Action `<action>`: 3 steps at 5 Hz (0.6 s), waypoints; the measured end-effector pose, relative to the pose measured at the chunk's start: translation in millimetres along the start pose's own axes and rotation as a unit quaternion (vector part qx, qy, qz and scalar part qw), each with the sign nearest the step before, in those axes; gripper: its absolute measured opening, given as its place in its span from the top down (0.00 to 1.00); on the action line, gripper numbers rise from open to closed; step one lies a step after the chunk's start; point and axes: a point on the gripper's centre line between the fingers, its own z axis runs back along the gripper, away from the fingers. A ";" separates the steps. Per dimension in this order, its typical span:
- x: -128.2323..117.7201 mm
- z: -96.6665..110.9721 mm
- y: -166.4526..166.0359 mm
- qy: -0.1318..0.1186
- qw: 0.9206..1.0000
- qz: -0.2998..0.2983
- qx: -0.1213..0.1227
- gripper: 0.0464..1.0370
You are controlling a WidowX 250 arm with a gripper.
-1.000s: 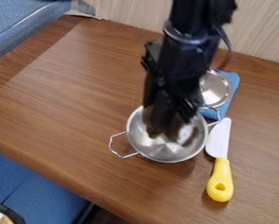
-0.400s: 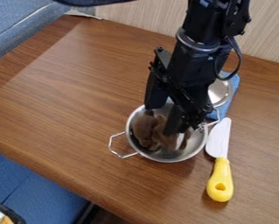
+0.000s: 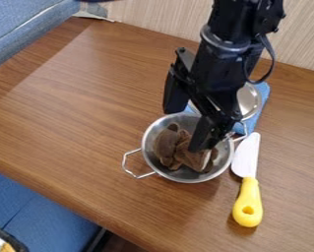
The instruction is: Put the brown object into the silver pot
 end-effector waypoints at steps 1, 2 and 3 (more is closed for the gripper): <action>2.0 12.1 10.6 -0.024 1.000 0.019 -0.001 0.03; 6.8 27.3 24.8 -0.061 0.997 0.044 -0.013 0.03; 10.6 35.5 36.6 -0.079 0.995 0.054 -0.010 0.03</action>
